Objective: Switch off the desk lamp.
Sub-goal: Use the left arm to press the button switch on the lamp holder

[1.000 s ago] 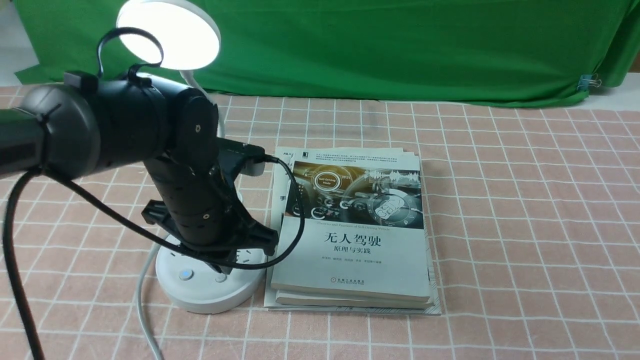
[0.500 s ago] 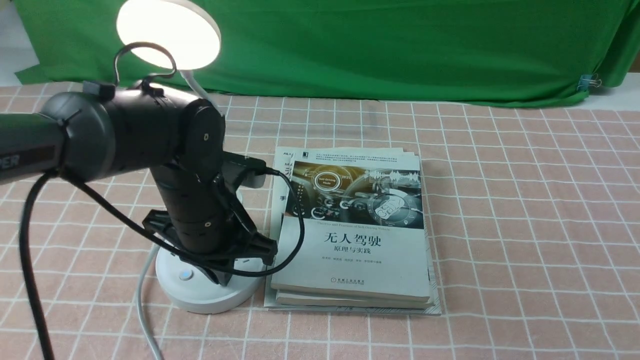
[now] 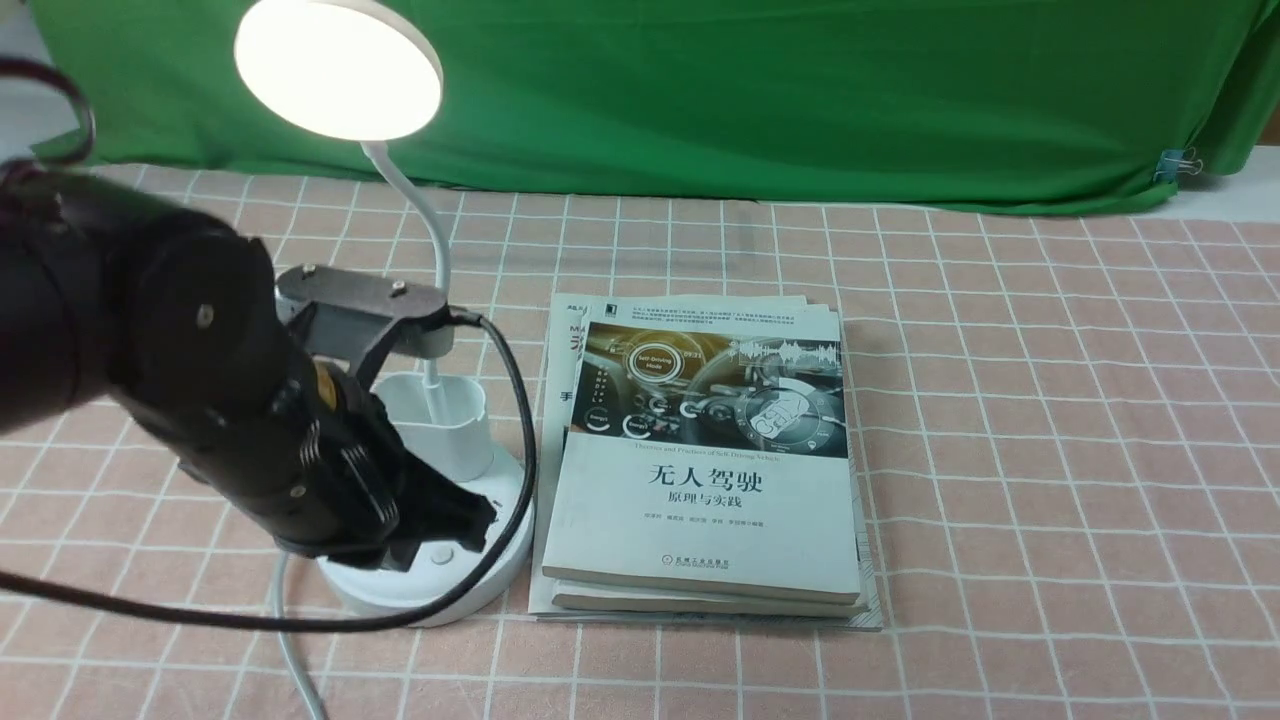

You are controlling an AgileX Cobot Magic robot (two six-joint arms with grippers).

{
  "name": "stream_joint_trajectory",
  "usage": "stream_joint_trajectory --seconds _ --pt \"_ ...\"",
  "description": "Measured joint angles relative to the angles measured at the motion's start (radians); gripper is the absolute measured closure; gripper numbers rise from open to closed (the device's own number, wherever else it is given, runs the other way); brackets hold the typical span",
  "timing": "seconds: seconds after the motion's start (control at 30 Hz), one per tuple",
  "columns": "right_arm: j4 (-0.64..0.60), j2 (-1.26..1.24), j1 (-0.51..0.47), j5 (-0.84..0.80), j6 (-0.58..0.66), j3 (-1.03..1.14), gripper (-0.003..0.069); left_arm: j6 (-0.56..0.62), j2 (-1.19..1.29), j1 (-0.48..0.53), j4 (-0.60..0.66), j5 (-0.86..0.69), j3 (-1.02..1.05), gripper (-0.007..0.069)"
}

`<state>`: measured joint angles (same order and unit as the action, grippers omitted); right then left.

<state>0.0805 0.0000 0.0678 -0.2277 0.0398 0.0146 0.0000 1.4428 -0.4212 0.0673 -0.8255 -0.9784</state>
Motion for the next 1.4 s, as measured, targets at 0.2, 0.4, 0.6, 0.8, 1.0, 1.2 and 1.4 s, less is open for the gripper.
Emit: stream_joint_trajectory --seconds 0.2,0.4,0.6,0.8,1.0,1.2,1.4 --pt "0.000 0.000 0.000 0.000 0.000 0.000 0.0419 -0.012 0.085 0.000 0.016 0.073 0.016 0.0619" --pt "0.000 0.000 0.000 0.000 0.000 0.000 0.0419 -0.011 0.205 0.000 0.016 0.090 -0.049 0.0619" --pt "0.000 0.000 0.000 0.000 0.000 0.000 0.0419 -0.011 0.277 0.000 -0.015 0.088 -0.081 0.0619" --pt "0.000 0.000 0.000 0.000 0.000 0.000 0.0419 -0.011 0.285 0.000 -0.018 0.083 -0.091 0.0619" --pt "0.000 0.000 0.000 0.000 0.000 0.000 0.0419 -0.012 0.246 0.000 -0.019 0.058 -0.082 0.0619" --pt "0.000 0.000 0.000 0.000 0.000 0.000 0.0419 -0.012 0.217 0.000 -0.022 0.078 -0.082 0.0619" --pt "0.000 0.000 0.000 0.000 0.000 0.000 0.0419 -0.013 0.282 0.002 -0.041 0.092 -0.086 0.0619"
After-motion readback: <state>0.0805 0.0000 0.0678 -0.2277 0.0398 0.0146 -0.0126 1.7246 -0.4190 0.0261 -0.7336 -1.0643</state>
